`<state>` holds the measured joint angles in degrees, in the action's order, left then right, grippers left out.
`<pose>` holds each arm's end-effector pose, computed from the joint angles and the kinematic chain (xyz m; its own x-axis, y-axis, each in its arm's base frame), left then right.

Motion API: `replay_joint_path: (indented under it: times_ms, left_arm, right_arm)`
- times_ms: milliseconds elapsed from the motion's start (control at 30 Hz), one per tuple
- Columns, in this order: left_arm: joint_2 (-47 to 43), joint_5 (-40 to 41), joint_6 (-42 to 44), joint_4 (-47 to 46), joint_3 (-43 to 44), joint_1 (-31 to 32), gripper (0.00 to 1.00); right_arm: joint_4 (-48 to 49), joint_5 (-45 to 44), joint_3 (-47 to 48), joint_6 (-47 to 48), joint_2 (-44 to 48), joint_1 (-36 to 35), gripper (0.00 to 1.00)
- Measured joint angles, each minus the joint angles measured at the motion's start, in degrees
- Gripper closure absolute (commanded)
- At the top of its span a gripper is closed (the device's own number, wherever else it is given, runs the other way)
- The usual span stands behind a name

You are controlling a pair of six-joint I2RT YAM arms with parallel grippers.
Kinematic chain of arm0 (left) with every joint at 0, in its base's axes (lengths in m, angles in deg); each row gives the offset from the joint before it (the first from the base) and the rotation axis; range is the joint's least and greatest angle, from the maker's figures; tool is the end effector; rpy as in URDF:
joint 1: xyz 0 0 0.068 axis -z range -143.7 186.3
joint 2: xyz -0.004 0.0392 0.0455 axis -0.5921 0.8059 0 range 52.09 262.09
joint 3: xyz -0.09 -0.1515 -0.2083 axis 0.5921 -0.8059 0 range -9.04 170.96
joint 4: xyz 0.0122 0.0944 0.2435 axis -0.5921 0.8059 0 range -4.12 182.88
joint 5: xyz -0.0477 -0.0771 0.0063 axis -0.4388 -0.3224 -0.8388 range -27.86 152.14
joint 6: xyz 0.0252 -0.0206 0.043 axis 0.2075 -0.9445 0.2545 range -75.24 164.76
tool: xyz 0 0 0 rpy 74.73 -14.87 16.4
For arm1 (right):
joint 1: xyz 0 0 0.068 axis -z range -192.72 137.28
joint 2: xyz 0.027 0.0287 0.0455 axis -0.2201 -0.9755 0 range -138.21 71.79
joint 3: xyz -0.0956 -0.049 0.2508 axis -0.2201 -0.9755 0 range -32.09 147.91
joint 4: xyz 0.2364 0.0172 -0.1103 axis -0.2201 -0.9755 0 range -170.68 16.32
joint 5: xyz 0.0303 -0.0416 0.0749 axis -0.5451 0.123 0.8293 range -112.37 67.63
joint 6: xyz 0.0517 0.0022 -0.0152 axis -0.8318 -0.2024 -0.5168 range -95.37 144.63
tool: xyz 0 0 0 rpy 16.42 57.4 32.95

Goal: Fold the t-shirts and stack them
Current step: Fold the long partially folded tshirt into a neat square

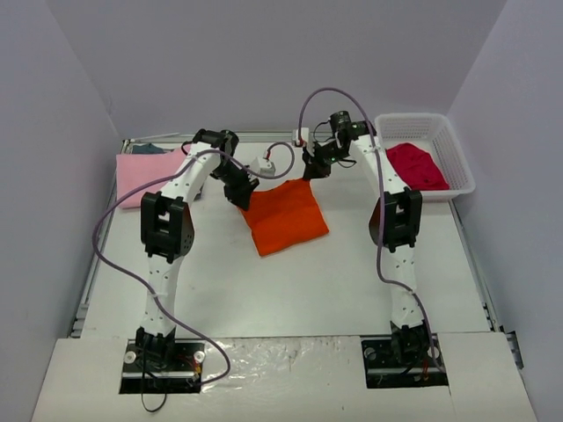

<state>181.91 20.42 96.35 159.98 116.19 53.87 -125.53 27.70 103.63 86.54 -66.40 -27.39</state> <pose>0.4293 -0.1607 0.2579 -0.3068 0.7107 -0.6331 0.9498 0.1858 -0.2517 0.4967 0.1583 0.2602 0.1551 -0.5448 -0.8241 -0.9735 0.0576 -0.2213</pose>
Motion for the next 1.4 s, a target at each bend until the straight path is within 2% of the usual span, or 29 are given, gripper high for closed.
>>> replay_joint_path:
  times_ms: [467, 800, 867, 900, 933, 1000, 1100, 1167, 1267, 1400]
  left_arm:
    - [3.08, 3.69, -6.99, -7.98, -2.23, -1.86, 0.98]
    - [8.74, 7.56, -11.61, -12.48, -2.23, -1.95, 0.97]
    - [8.74, 8.00, -12.55, -13.14, -2.23, -1.97, 0.98]
    - [8.74, 8.15, -13.11, -13.29, -2.23, -1.97, 0.96]
    - [8.74, 8.35, -13.49, -13.42, -2.23, -1.97, 0.86]
    - [8.74, 8.85, -14.56, -13.84, -2.23, -1.97, 0.76]
    - [8.72, 8.72, -15.54, -14.05, -2.23, -1.95, 0.66]
    - [8.52, 8.70, -16.06, -14.25, -2.23, -1.92, 0.55]
    - [7.93, 9.25, -17.35, -15.23, -2.27, -1.97, 0.52]
    - [4.09, 9.03, -22.43, -19.76, -6.86, -2.82, 0.44]
  right_arm:
    - [12.72, -3.41, 5.05, -9.62, -11.82, -2.21, 1.00]
    - [19.61, -7.96, 6.03, -15.47, -15.41, -3.69, 1.00]
    - [20.46, -8.81, 6.21, -16.28, -15.41, -3.82, 0.90]
    - [21.05, -9.31, 6.25, -16.68, -15.41, -3.87, 0.88]
    - [21.66, -9.92, 6.25, -16.92, -15.43, -3.87, 0.84]
    - [22.53, -10.97, 6.25, -17.51, -15.43, -3.82, 0.72]
    - [24.17, -13.27, 6.25, -18.75, -15.41, -3.87, 0.65]
    - [25.03, -15.43, 6.25, -19.93, -15.34, -4.13, 0.62]
    - [26.01, -18.67, 5.64, -21.40, -14.34, -4.55, 0.55]
    - [26.58, -22.10, -0.33, -22.62, -8.09, -5.14, 0.53]
